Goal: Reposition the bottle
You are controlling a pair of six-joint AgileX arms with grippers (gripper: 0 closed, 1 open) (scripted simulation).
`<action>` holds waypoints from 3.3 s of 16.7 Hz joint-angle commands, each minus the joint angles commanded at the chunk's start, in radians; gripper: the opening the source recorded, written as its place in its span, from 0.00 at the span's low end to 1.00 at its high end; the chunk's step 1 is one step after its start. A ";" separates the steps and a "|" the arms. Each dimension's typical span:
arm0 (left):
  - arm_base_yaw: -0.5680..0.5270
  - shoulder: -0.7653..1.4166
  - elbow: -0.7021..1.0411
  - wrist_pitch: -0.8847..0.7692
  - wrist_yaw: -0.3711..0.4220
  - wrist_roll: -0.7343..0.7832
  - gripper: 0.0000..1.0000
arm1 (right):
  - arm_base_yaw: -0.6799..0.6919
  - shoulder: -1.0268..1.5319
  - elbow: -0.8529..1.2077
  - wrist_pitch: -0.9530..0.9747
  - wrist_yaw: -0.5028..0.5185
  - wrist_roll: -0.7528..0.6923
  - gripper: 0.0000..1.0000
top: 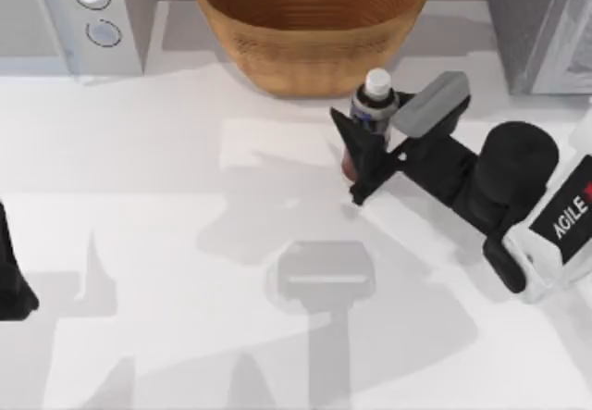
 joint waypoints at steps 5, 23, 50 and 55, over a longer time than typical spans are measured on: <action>0.000 0.000 0.000 0.000 0.000 0.000 1.00 | -0.271 -0.051 -0.062 -0.004 -0.272 0.010 0.00; 0.000 0.000 0.000 0.000 0.000 0.000 1.00 | -0.949 -0.207 -0.214 -0.024 -0.942 0.025 0.00; 0.000 0.000 0.000 0.000 0.000 0.000 1.00 | -0.804 -0.015 -0.127 0.066 -0.792 0.007 0.98; 0.000 0.000 0.000 0.000 0.000 0.000 1.00 | -0.804 -0.015 -0.127 0.066 -0.792 0.007 1.00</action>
